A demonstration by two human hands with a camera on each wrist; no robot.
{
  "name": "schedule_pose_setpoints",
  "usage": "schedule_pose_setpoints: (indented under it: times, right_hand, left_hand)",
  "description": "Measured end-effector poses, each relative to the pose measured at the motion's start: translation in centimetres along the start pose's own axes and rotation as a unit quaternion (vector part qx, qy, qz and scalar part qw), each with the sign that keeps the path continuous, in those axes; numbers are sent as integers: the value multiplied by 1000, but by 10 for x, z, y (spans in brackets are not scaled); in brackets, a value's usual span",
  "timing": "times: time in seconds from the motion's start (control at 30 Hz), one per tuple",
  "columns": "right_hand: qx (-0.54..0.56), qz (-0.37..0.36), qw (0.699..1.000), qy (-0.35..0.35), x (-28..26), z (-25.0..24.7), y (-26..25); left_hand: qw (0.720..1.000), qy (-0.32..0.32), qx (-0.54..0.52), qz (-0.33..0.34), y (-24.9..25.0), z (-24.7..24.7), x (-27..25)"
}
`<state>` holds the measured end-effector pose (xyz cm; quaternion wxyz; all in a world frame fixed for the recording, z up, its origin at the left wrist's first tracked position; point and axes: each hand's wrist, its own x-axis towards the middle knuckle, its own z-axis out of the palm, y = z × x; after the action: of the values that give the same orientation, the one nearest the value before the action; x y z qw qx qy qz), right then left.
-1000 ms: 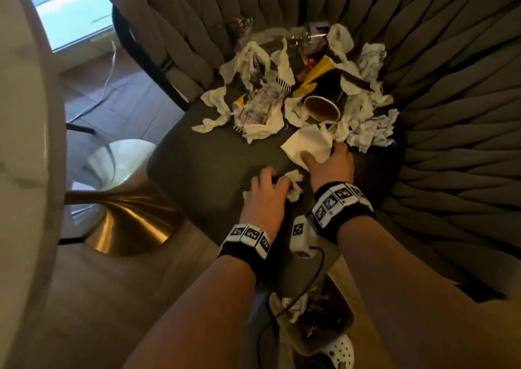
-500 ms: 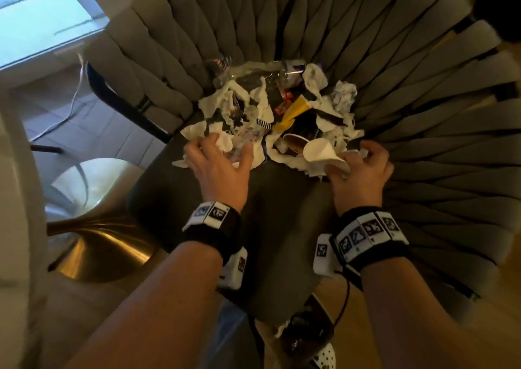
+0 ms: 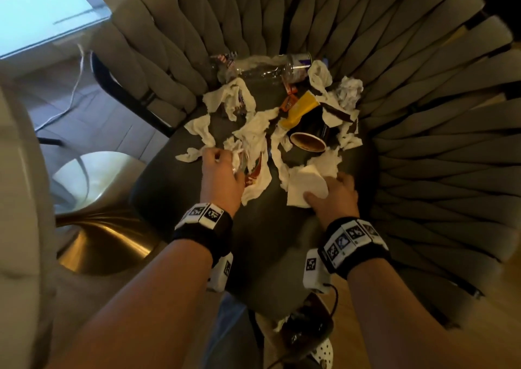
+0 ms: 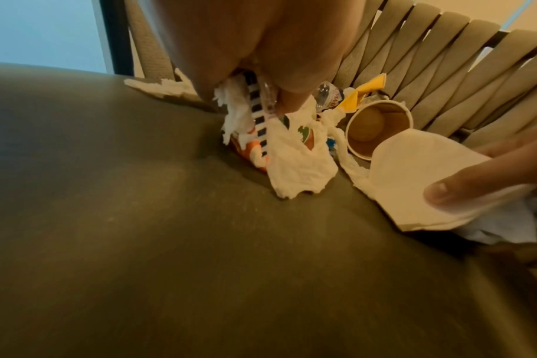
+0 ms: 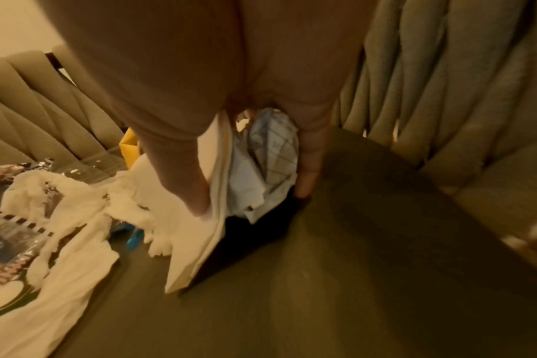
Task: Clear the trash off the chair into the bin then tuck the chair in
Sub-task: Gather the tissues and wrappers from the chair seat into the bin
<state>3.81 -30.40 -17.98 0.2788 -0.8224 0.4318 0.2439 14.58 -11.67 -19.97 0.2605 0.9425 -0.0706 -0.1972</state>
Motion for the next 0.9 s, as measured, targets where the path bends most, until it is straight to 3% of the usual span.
schedule_pose_setpoints:
  times: [0.17, 0.37, 0.47, 0.57, 0.63, 0.77, 0.9]
  right_hand:
    - [-4, 32, 998, -48, -30, 19, 8]
    - [139, -11, 990, 5, -56, 23, 17]
    - [112, -33, 993, 13, -54, 17, 13]
    - [-22, -39, 999, -22, -34, 12, 6]
    - [-66, -52, 995, -56, -19, 11, 4]
    - [-40, -47, 995, -82, -8, 10, 8]
    - [18, -18, 998, -61, -14, 13, 16]
  left_hand:
    - [996, 8, -46, -77, -10, 6, -35]
    - [987, -15, -44, -152, -21, 7, -44]
    - [982, -29, -78, -168, -24, 1, -40]
    - [983, -34, -107, -144, -21, -11, -39]
    - [992, -34, -88, -81, -14, -19, -37]
    - [991, -91, 21, 93, 14, -23, -17]
    - [965, -165, 141, 148, 32, -9, 16]
